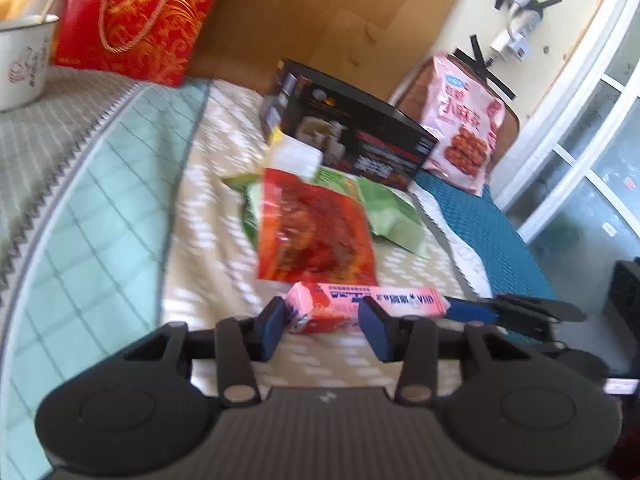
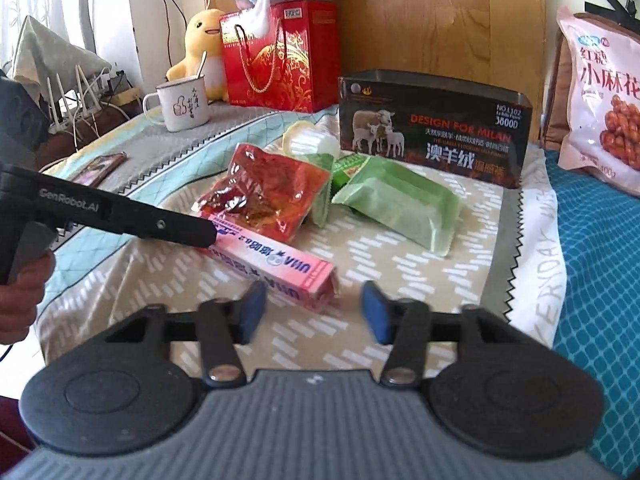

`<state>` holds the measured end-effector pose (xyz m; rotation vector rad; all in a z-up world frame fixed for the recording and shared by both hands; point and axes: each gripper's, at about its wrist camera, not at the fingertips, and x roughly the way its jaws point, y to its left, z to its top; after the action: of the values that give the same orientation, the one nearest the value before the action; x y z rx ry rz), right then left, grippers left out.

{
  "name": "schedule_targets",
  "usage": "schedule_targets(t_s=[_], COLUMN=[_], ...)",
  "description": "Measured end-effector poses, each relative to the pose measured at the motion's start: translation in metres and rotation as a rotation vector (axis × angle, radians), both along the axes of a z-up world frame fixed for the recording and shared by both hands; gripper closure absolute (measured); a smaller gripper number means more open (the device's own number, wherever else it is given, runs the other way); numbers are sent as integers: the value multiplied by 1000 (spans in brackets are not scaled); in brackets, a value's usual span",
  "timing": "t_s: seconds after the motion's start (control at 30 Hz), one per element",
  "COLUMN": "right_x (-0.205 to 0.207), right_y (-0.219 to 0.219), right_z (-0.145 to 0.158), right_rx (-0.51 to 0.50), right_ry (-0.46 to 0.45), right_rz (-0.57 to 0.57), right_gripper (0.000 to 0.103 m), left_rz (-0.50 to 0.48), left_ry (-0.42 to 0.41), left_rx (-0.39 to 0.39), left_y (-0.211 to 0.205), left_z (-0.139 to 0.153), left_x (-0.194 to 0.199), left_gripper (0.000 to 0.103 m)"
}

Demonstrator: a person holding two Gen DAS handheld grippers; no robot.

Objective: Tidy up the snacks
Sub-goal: 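Move the left gripper to the pink UHA candy box, then close the left gripper on the pink candy box and lift it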

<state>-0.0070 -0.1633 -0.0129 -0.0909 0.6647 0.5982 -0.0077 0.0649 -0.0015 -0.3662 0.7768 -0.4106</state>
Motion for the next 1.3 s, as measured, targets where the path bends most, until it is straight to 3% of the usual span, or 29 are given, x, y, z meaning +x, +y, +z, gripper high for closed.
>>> schedule_targets(t_s=[0.1, 0.47, 0.9, 1.3], right_x=[-2, -44, -51, -53], right_y=[-8, -63, -55, -57], right_z=[3, 4, -3, -8], right_rx=[-12, -14, -83, -86], right_ry=[1, 1, -88, -104], right_rz=[-10, -166, -163, -164], right_gripper=[64, 64, 57, 57], left_rz=[-13, -182, -109, -216], left_ry=[-3, 2, -61, -16], left_rx=[55, 118, 159, 161], left_y=[-17, -81, -53, -86], left_z=[3, 7, 20, 6], left_x=[-5, -6, -17, -4], left_gripper=[63, 62, 64, 64])
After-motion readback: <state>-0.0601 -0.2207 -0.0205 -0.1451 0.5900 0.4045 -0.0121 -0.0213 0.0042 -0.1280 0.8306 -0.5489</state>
